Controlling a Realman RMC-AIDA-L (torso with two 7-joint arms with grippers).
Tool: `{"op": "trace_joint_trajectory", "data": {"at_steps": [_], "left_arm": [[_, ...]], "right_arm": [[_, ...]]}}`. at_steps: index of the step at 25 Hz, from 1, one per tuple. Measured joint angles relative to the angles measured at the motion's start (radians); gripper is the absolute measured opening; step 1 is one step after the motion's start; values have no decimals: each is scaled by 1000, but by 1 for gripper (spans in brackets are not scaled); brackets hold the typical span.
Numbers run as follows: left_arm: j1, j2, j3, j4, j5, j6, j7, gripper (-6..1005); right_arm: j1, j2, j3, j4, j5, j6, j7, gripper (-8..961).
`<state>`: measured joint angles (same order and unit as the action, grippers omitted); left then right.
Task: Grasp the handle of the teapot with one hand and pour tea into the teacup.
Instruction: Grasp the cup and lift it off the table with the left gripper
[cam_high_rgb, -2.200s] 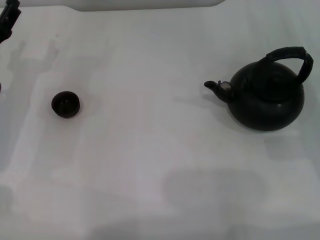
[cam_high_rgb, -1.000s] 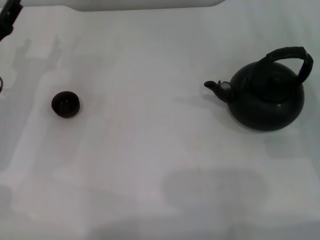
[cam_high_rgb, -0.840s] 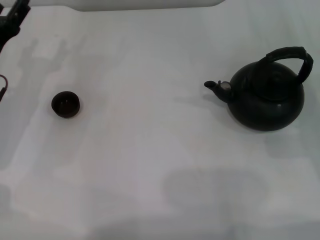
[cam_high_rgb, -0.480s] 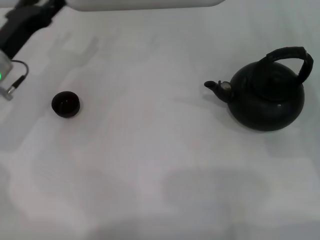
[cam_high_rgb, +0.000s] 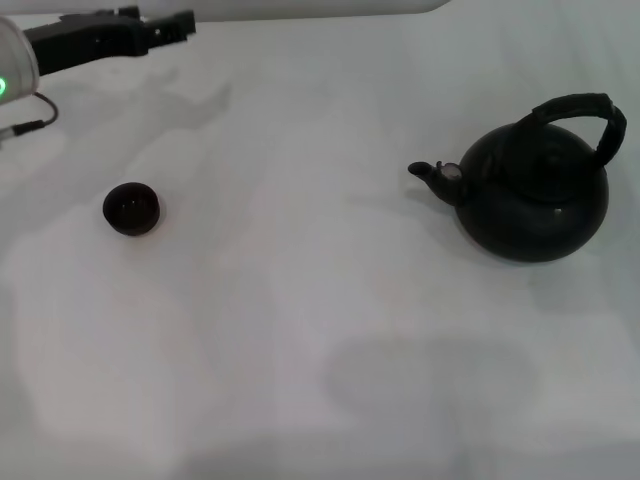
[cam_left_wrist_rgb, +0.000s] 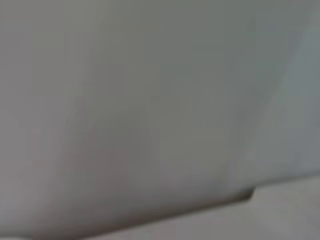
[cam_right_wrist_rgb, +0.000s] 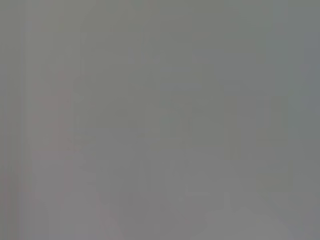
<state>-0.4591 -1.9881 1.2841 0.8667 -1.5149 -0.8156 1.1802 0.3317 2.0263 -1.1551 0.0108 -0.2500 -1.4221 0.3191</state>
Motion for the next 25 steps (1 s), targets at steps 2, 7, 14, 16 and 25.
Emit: {"op": "trace_joint_trajectory", "data": {"at_steps": [2,7,14,16,25], "left_arm": [[-8,6,-1,77,187,-32,-164,877],[-25,-6,-2,243,580,-130,-431,879],[-48,-31,-8,356,818,-279,-563,883],[-58,-41,-17,357,842,-310,-569,884],[-62,-74,-20,343,873,-379,-547,885]], "right_arm": [[0,0,0,0,0,9,0,870],[2,0,0,-1,0,25,0,870],[3,0,0,-2,0,33,0,870],[3,0,0,-2,0,35,0,870],[3,0,0,-2,0,40,0,870]]}}
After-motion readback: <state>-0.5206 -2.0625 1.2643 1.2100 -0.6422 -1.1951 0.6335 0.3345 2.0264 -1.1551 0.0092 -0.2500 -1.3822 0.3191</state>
